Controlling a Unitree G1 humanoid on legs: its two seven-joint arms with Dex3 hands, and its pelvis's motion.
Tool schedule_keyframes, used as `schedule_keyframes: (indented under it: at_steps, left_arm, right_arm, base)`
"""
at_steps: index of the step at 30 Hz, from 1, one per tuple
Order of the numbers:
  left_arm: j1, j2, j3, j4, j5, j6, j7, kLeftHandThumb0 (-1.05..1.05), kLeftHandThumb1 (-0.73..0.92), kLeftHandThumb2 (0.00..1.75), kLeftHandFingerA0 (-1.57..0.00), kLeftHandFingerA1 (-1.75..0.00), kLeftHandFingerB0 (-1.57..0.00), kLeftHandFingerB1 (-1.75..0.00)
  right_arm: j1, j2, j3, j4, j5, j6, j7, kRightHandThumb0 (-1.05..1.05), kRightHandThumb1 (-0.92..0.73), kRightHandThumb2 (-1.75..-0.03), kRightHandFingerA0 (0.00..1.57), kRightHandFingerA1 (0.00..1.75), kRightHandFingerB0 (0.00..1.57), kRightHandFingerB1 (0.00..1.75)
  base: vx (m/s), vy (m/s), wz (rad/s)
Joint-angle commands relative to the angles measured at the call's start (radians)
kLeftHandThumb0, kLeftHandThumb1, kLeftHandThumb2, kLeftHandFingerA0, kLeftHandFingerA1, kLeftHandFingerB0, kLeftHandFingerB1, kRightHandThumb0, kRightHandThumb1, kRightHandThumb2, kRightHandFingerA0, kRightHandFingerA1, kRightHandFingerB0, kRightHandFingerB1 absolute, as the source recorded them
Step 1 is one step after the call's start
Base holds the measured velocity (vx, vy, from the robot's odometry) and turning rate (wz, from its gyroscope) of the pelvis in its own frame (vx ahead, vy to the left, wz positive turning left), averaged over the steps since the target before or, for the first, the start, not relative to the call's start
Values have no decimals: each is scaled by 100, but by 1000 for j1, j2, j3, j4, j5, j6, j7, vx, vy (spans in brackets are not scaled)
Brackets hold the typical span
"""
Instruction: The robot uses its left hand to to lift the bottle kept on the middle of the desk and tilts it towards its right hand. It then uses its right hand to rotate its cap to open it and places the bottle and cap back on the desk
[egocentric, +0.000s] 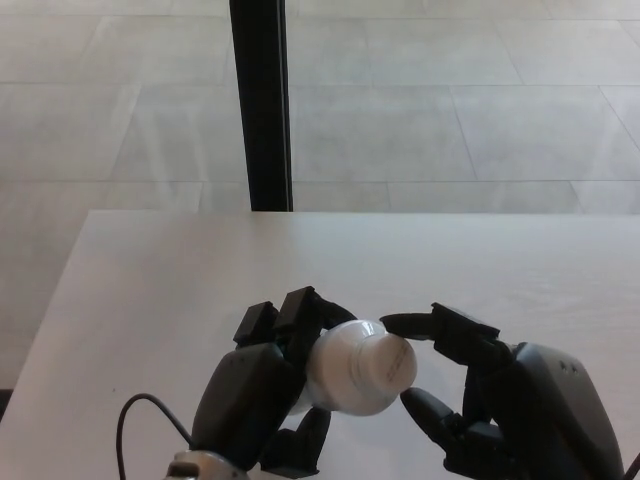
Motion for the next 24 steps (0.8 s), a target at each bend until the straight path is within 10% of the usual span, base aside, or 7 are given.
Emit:
schedule_keyframes:
  at_steps: [1,3,9,18,20,21,24]
  left_arm:
    - [-1,4,-2,-9,3,14,-4,18,48,156,-121,-175,-113,-155]
    - [-2,-5,1,-9,-7,20,-5,21,49,163,-120,-175,-111,-154]
    - [-11,6,1,3,13,4,15,18,47,157,-109,-175,-101,-154]
    - [-30,24,2,28,8,-49,30,10,42,154,-122,-175,-112,-154]
    - [-34,20,4,36,-2,-51,28,23,50,142,-132,-155,-120,-140]
    - [-32,16,5,31,-3,-38,22,7,48,145,-121,-175,-109,-152]
    - [-23,11,6,11,-1,-12,10,15,44,155,-121,-175,-113,-155]
  right_arm:
    - [6,-14,16,-10,0,-2,18,-32,-64,-59,88,159,62,51]
    - [1,-15,26,-18,-13,17,36,-38,-41,-88,115,131,49,62]
    - [-10,-29,29,-15,-23,11,40,-49,-52,-60,81,165,51,45]
    - [-28,-36,28,-22,-32,29,71,-57,-50,-58,76,170,51,44]
    - [-29,-33,24,-16,-30,22,56,-49,-40,-86,115,136,48,60]
    - [-29,-30,22,-15,-28,21,52,-50,-56,-63,86,165,56,46]
    - [-28,-22,12,-11,-25,22,39,-42,-63,-59,95,154,60,48]
  base:
    - [0,0,0]
    - [0,0,0]
    - [0,0,0]
    - [0,0,0]
    - [0,0,0]
    - [0,0,0]
    - [0,0,0]
